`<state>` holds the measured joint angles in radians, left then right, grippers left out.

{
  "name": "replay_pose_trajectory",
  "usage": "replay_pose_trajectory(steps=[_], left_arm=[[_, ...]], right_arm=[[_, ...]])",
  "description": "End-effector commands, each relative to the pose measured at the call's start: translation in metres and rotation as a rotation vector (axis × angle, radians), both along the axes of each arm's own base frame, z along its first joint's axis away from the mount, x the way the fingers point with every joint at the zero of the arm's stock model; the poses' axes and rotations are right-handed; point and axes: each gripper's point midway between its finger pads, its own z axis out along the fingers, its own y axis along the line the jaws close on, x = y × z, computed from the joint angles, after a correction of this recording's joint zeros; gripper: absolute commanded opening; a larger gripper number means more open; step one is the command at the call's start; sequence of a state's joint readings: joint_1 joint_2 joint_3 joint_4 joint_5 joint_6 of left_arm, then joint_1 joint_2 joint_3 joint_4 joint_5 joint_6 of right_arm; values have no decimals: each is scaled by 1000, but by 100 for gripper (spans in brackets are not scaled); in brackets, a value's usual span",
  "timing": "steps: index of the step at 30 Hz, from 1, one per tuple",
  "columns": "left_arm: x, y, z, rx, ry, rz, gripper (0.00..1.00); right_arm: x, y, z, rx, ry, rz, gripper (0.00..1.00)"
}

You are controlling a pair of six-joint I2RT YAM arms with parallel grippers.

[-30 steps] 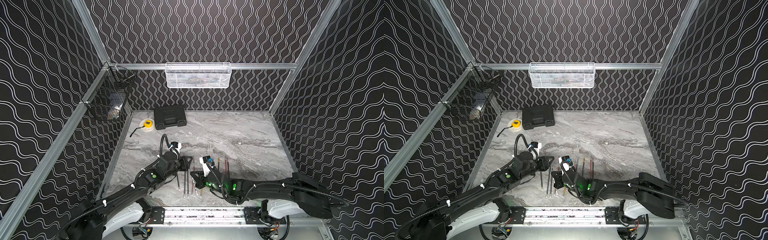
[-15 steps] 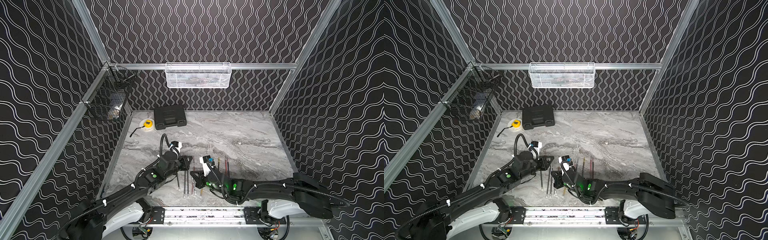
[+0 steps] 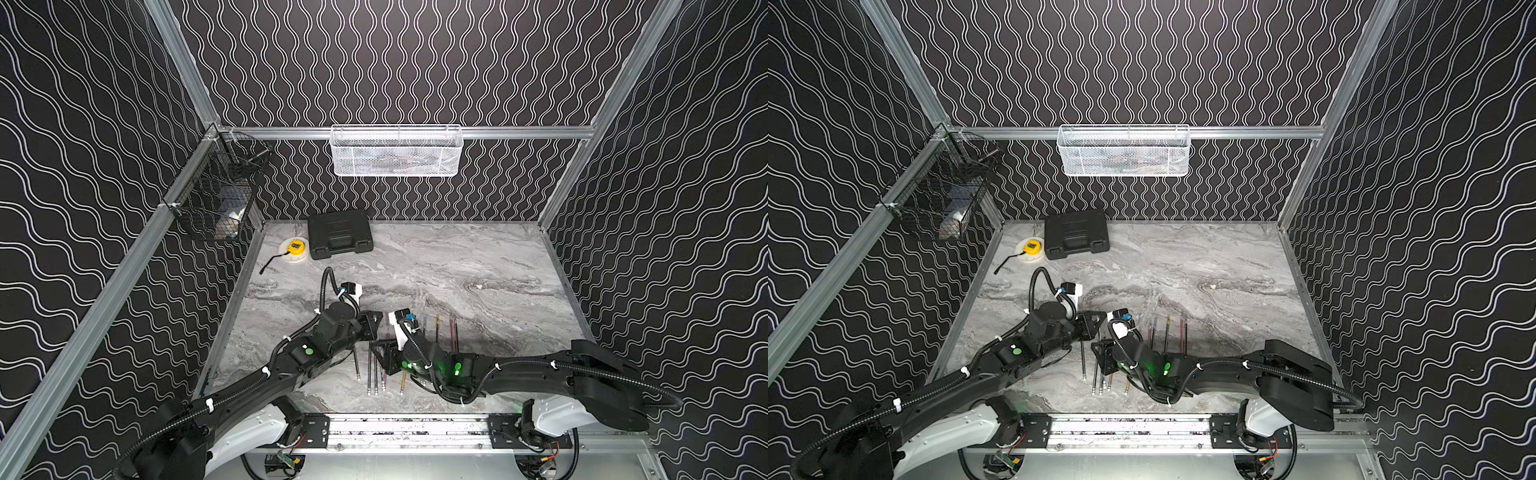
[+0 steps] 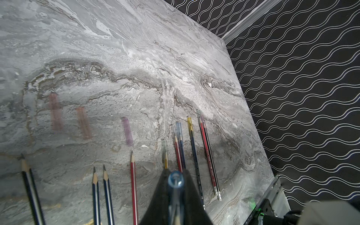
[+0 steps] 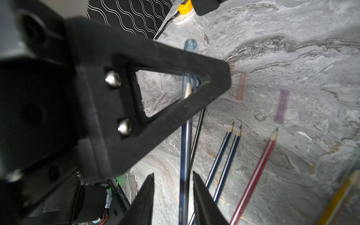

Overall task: Remove the protective cover of the pencils
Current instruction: Pick up the pencil from the center of the board, then remove the protective sleeve from the pencil.

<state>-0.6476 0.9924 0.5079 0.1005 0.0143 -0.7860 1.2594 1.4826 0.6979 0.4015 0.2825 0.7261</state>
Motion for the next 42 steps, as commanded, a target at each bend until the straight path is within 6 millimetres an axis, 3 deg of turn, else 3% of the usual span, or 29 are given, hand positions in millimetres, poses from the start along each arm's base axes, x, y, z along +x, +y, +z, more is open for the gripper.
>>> replay_pose_trajectory(steps=[1,6,9,11,14,18,26,42], left_arm=[[3,0,3,-8,-10,10,11],[3,-3,1,-15,1,1,10],[3,-4,2,-25,1,-1,10],[3,-4,5,-25,-4,-1,10],[2,-1,6,-24,-8,7,10],[1,0,7,-25,-6,8,10],[1,1,5,-17,1,12,8],[8,5,2,28,10,50,6]], right_arm=[[0,2,4,2,-18,9,27],[-2,1,5,9,-39,28,16],[-2,1,5,5,-41,30,14],[-1,1,3,-5,-44,30,17],[1,1,1,-9,-39,17,28],[4,4,-1,-19,-46,11,30],[6,8,-6,-37,-43,5,0],[-15,10,-9,2,-34,86,0]])
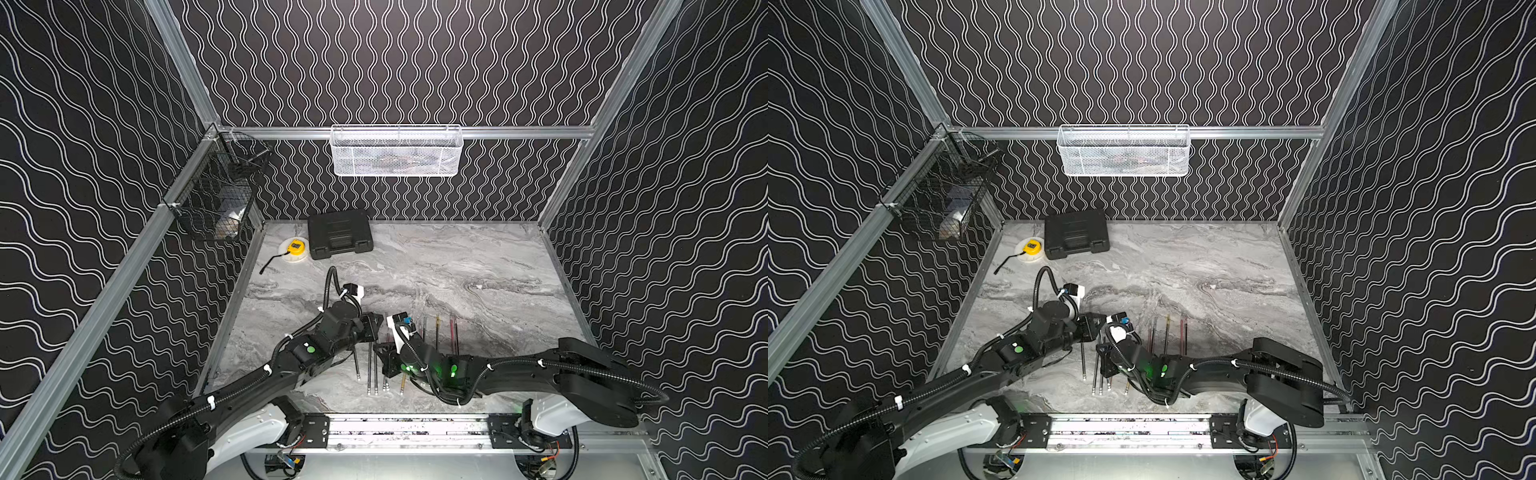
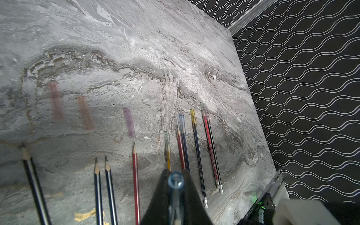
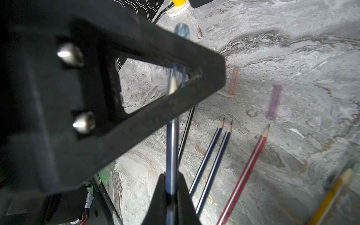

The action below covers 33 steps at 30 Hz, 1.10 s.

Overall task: Remove the protective cover of the pencils
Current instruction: Remove the protective sleeve from the pencil, then place the pencil at the center of the board.

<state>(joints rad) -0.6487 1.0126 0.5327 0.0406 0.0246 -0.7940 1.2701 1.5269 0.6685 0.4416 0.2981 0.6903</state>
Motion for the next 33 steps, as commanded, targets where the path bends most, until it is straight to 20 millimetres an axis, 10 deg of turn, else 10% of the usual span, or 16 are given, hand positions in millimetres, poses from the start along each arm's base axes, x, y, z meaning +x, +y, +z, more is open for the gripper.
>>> replay_pose_trajectory(steps=[1,17,33], left_arm=[[11,8,9,8,-42,65,6],[23,20,8,23,-52,170,5],[30,26,-1,151,-38,174,4]], right_arm=[[-14,11,13,56,-8,78,0],[-40,15,6,52,-8,100,0],[-5,-46,-26,-83,88,-283,0]])
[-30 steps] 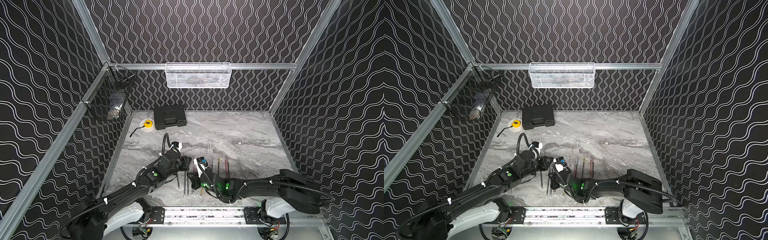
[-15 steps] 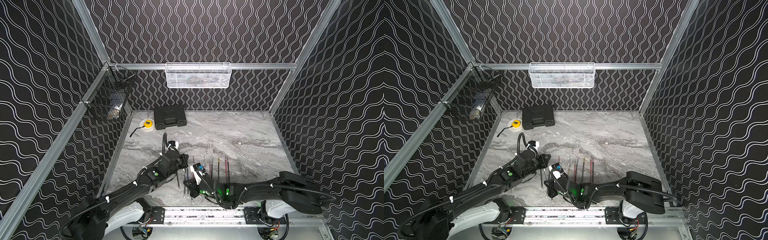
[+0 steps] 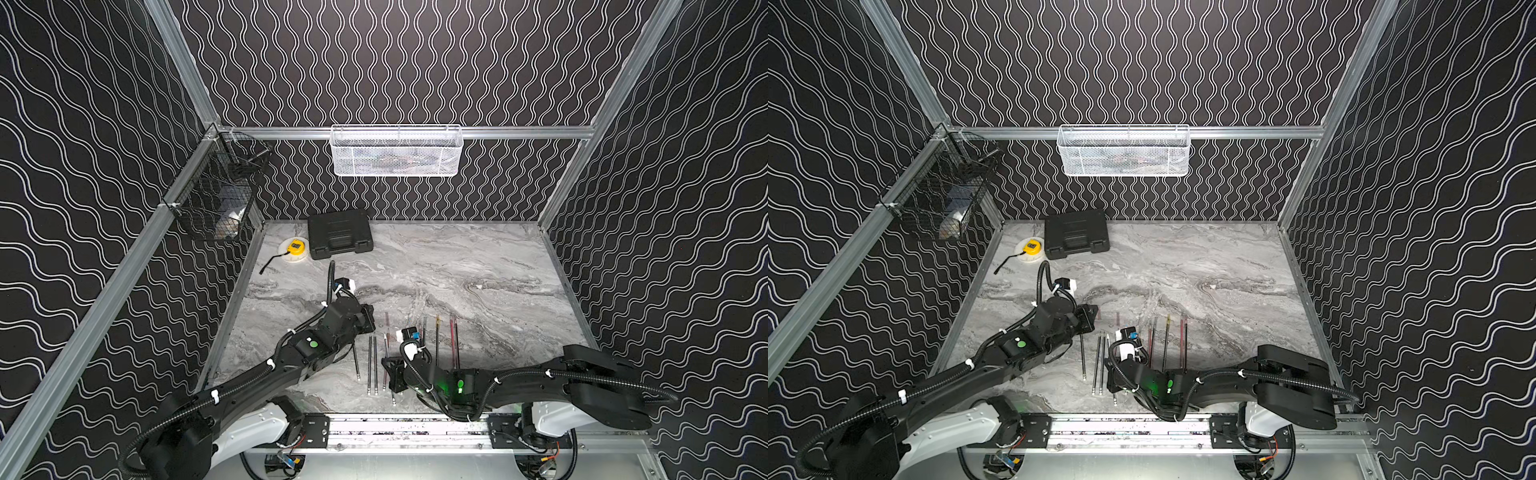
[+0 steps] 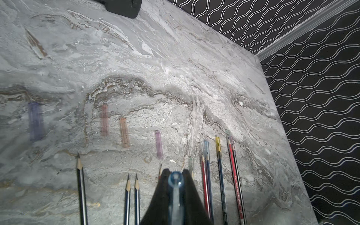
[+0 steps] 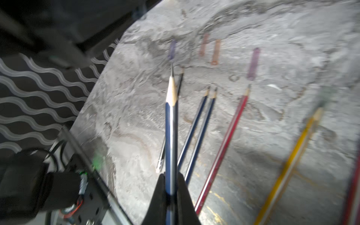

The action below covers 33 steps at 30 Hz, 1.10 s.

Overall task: Remove the protective cover of the pencils
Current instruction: Place the pencil at the center of the board.

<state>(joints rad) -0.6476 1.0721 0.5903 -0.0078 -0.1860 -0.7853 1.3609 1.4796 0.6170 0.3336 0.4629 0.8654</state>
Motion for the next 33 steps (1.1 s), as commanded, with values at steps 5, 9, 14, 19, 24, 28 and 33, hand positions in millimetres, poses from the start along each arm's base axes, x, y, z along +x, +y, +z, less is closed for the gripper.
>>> replay_pose_trajectory(steps=[5,9,14,19,24,28,33], left_arm=[[11,-8,-7,65,26,-26,4],[16,-10,-15,107,51,-28,4],[23,-19,-23,128,75,-51,4],[26,-26,-34,157,109,-72,4],[27,-35,-39,177,121,-96,4],[26,-42,-40,194,122,-115,4],[23,-45,-43,214,123,-120,4]], right_arm=[[27,-27,-30,-56,145,-191,0],[37,-27,-46,-89,196,-195,0],[43,-25,-57,-126,231,-190,0],[45,-30,-65,-136,260,-210,0],[46,-32,-75,-138,276,-230,0],[46,-31,-81,-154,297,-236,0],[46,-29,-83,-145,305,-236,2]])
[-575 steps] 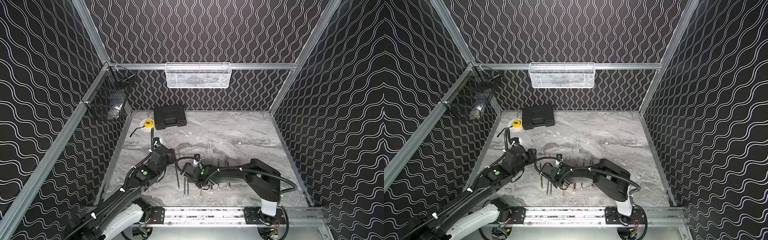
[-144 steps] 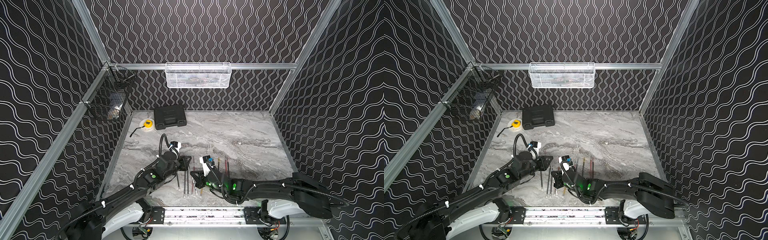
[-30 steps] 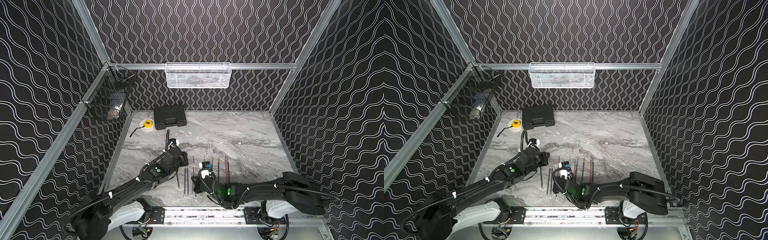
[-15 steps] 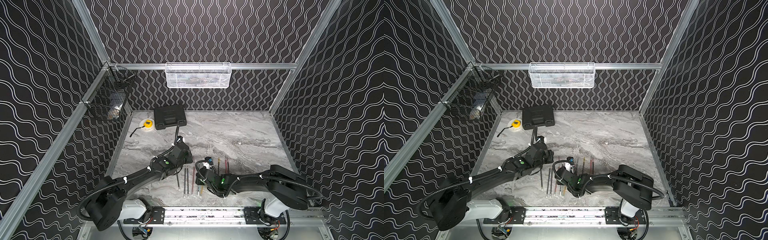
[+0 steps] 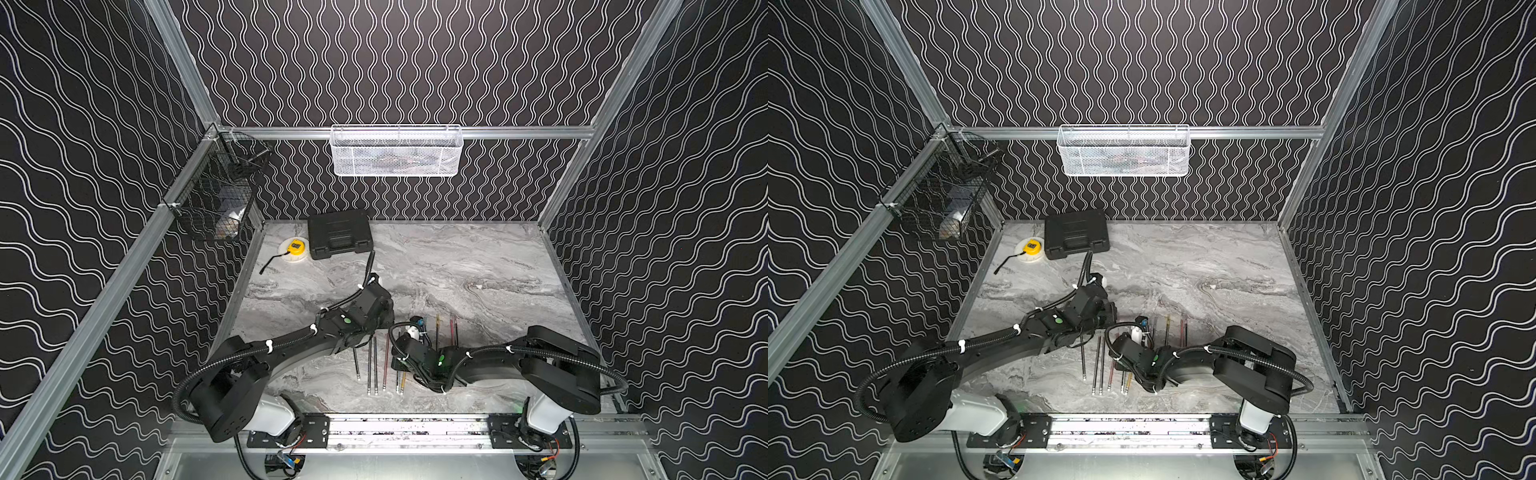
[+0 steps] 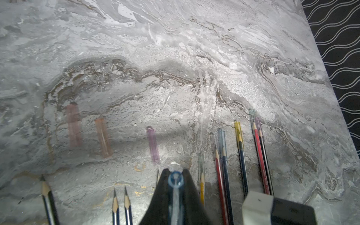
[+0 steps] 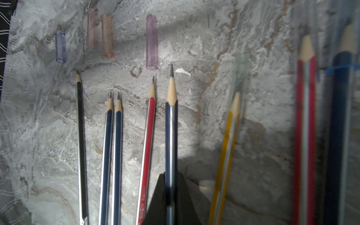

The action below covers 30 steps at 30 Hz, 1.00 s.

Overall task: Remove the protective cover of the pencils
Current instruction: Place the pencil at the center of the board.

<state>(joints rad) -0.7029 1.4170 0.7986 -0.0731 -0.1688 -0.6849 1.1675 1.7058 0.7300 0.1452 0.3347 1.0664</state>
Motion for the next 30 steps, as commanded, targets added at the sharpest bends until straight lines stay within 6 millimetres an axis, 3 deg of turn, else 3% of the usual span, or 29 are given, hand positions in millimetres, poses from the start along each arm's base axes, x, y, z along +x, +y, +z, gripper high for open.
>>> replay_pose_trajectory(steps=[1,5,16,20,27,30], left_arm=[[1,1,0,24,-10,3,4],[0,-1,0,31,-15,1,4],[-5,-6,-2,11,-11,-18,4],[-3,-7,-4,19,-15,-21,5],[-1,-23,-22,70,19,-53,5],[-1,-29,-34,125,42,-60,5]], right_arm=[[-2,-1,-3,-3,25,-10,6],[-1,-4,-4,-8,18,-23,17],[-2,-4,-8,-13,42,-24,16],[-1,-8,2,2,13,-26,15],[-3,-20,34,49,-59,-12,18],[-3,-30,36,50,-73,-32,20]])
